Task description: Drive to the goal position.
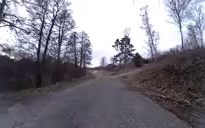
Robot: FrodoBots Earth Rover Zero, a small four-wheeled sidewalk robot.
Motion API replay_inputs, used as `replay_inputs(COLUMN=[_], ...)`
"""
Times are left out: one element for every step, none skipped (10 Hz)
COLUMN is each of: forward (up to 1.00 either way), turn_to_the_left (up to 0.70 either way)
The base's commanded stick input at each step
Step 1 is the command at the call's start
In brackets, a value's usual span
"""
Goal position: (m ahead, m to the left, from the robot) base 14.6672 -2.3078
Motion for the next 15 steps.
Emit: replay_inputs(forward=[0.50, 0.50, 0.50, 0.50, 0.50, 0.50, 0.50, 0.50, 0.50, 0.50, 0.50, 0.50, 0.50, 0.50, 0.50], turn_to_the_left=[0.00, 0.00, 0.00, 0.00, 0.00, 0.00, 0.00, 0.00, 0.00, 0.00, 0.00, 0.00, 0.00, 0.00, 0.00])
